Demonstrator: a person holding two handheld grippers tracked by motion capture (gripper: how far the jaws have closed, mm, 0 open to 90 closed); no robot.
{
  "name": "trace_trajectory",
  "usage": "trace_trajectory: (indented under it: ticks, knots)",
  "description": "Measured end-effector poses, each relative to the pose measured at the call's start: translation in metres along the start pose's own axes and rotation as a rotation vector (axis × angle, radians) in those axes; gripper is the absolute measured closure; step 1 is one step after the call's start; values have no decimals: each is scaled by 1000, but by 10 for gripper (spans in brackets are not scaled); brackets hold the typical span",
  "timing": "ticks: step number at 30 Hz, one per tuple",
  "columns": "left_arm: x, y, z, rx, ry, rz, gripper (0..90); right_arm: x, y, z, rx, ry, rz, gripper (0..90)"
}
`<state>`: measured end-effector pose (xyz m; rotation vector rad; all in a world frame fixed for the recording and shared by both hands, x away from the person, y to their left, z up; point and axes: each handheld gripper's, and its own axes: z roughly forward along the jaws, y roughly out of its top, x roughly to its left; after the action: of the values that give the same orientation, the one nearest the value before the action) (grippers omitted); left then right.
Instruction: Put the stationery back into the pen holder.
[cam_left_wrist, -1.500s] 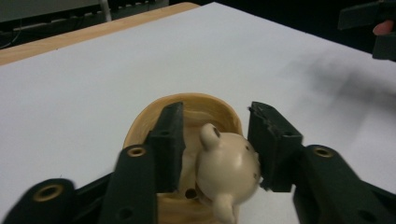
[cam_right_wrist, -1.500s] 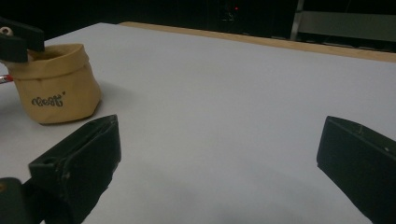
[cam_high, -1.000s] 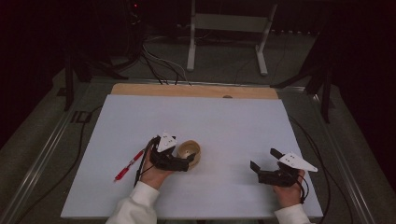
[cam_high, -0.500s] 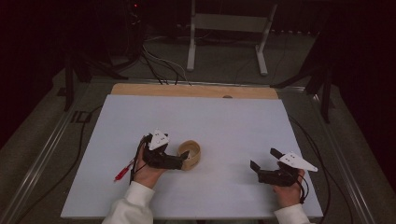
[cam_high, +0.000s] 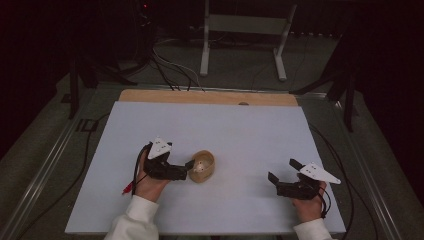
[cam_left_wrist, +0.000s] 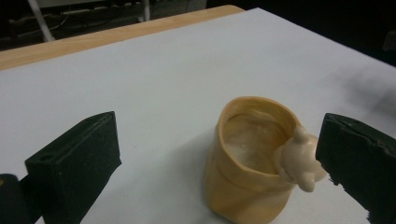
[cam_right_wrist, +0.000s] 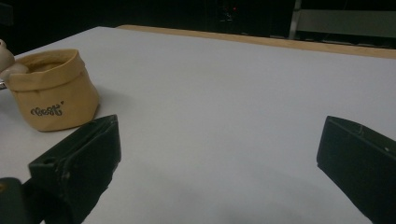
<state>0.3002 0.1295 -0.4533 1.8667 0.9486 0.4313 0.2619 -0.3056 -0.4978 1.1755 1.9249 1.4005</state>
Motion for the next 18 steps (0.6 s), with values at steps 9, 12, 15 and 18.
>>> trace_trajectory:
  ticks: [9,12,15,18]
  knots:
    - [12,-1,-15,-4,32,10,4,0,0,0,-1,-1,3,2]
    - [18,-1,-20,1,39,11,4,0,0,0,1,-1,2,2]
    - [25,-3,-22,23,62,10,4,0,0,0,0,0,4,2]
    - [31,-5,-26,40,74,6,4,0,0,0,0,1,3,2]
